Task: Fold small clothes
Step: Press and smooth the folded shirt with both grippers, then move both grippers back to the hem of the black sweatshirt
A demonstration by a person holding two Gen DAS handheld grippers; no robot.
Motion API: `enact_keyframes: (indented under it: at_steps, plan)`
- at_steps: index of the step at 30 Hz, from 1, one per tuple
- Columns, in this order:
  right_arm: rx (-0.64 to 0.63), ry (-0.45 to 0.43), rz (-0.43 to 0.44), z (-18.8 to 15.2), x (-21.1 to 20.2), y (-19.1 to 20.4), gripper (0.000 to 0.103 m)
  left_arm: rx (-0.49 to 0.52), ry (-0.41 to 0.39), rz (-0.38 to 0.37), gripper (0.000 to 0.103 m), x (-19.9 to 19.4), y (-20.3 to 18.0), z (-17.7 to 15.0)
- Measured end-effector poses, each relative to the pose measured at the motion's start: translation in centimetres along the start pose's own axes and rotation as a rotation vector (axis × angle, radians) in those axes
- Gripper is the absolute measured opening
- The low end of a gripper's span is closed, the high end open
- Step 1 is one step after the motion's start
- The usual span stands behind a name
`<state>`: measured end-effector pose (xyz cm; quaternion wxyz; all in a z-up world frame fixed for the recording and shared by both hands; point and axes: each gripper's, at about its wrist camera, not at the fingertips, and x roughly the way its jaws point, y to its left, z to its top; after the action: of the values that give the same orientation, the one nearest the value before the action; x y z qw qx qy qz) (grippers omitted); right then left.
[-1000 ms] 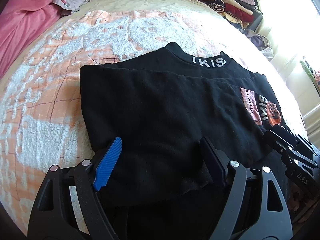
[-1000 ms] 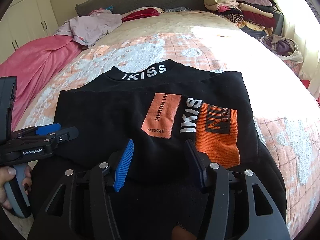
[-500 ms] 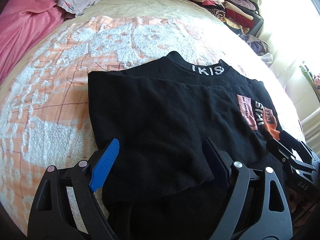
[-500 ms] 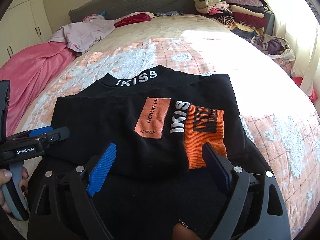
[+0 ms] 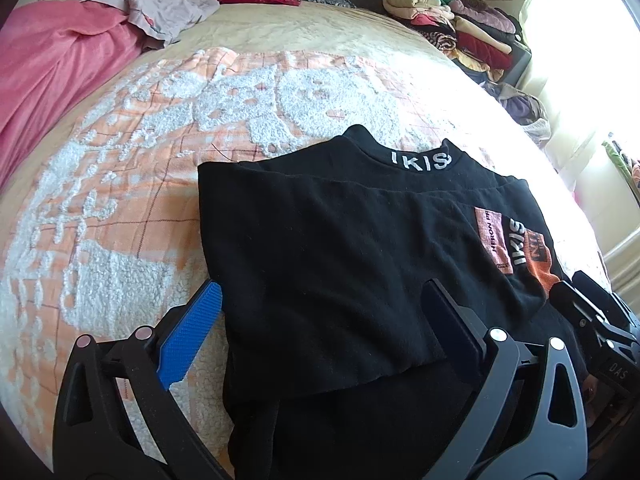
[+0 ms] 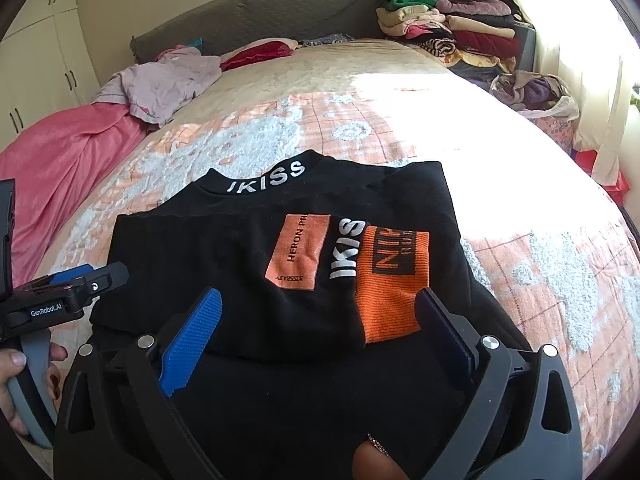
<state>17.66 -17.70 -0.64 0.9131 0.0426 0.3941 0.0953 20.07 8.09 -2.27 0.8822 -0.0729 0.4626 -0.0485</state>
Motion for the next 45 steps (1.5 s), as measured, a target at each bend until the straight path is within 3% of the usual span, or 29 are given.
enact_keyframes:
  at_steps: [11,20,35,45]
  plan:
    - [0.040,-0.064,-0.001,0.5,-2.4,-1.3,0.098,0.003,-0.019,0.027,0.093,-0.8,0.1,-0.6]
    - [0.045,-0.094,-0.005,0.0,-4.7,-2.1,0.098,0.040,-0.079,0.049,0.093,-3.8,-0.6,-2.3]
    - [0.028,-0.112,0.002,-1.6,-7.6,-1.8,0.098,0.020,-0.067,0.114,0.093,-6.5,0.2,-5.1]
    - [0.022,-0.101,-0.010,-3.7,-9.0,-2.3,0.098,0.034,-0.057,0.118,0.093,-8.8,-0.2,-7.3]
